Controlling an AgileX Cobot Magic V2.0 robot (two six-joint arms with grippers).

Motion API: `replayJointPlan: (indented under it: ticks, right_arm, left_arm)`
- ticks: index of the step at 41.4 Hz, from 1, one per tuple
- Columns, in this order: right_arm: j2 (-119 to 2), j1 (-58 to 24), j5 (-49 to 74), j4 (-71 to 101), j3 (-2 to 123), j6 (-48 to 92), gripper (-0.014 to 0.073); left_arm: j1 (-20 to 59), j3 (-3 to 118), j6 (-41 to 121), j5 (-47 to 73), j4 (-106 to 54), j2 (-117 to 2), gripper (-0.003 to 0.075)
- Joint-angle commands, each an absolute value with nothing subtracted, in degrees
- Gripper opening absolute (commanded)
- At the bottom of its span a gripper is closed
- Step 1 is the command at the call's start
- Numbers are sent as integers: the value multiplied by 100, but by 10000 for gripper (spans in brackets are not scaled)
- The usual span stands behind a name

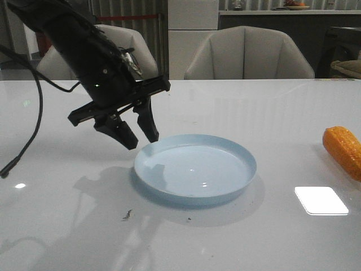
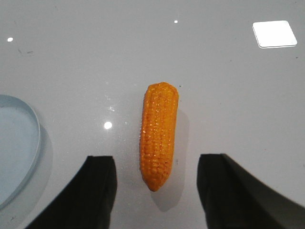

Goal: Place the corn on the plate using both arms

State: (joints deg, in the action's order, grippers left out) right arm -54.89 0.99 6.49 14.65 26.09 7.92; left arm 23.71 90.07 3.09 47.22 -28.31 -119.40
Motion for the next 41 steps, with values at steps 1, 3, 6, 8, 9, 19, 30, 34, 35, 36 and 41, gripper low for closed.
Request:
replayJointPlan:
  ticks: [1,3,6,8,9,19,30,34,35,36,41]
  right_arm:
    - [-5447,139,185,1473,2820,802,487]
    - [-5454,145,398,1494,2859,802,486]
    - [-5547,145,885,1613,3005,797,486]
    - [-5673,145,1172,1650,3161,797,486]
    - [-5758,145,1263,1650,3269,797,486]
    - [-6806,311,1893,1650,4518,704,486]
    - [-8443,638,2807,1540,5933,696,486]
    - [-8938,638,2866,1540,6251,696,486]
    - [-9041,638,2907,1540,6332,696,486]
    - [-9136,638,2939,1540,6389,696,486]
    - [-9621,638,3089,1540,6648,696,486]
  left_arm:
    - [2363,9515,1086,4875,-2907,-11579,335]
    - [2338,9744,1407,5053,-2794,-11558,335]
    - [2287,10074,1422,5252,-2371,-11542,335]
    - [2232,10269,1422,5356,-2063,-11507,335]
    - [2197,10338,1422,5396,-1923,-11473,335]
    - [1643,10482,1012,4727,-1354,-10881,335]
    - [1344,10381,1013,3814,-521,-10179,335]
    - [1344,10097,1013,3349,-529,-9946,335]
    - [1344,9955,1013,3178,-572,-9870,335]
    - [1344,9833,1013,3045,-628,-9834,335]
    - [1344,8977,1013,2396,-842,-9396,335]
